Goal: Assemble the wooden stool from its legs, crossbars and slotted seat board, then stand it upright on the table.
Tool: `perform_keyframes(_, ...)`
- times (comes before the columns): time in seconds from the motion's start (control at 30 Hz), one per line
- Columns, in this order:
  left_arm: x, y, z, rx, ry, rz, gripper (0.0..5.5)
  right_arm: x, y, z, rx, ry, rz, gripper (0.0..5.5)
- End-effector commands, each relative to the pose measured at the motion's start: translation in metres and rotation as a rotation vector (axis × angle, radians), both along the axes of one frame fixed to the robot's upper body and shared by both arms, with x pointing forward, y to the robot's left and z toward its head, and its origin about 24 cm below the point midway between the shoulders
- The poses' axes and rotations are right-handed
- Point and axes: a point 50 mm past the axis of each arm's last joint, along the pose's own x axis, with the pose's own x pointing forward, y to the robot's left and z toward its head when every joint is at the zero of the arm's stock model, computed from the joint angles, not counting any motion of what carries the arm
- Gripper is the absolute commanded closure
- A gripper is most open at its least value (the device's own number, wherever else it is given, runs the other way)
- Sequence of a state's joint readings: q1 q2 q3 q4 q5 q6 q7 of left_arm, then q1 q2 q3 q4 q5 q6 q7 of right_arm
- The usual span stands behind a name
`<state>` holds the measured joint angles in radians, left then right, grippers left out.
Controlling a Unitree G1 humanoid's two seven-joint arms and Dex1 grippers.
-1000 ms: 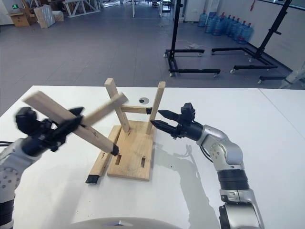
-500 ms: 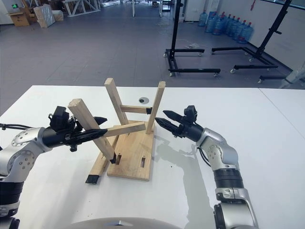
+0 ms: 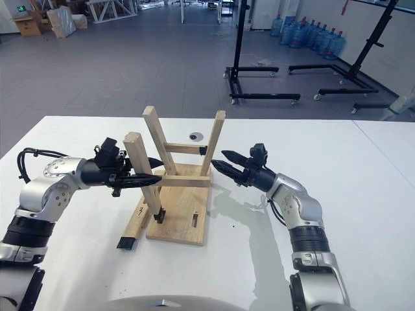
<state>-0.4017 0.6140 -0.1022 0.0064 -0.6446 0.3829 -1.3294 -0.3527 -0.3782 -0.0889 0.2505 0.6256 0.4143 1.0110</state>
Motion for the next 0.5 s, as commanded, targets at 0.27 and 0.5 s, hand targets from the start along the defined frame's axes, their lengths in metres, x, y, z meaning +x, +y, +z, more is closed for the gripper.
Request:
perform_keyframes(0.27, -0.015, -0.004, -0.023, 0.079, 0.110, -0.045, 3.46, 0.002, 0.005, 0.004, -0.014, -0.008, 0.016, 1.47)
perform_keyframes(0.5, -0.012, 0.009, -0.050, 0.303, 0.098, 0.016, 3.46, 0.003, 0.009, 0.005, -0.008, -0.008, 0.028, 1.47)
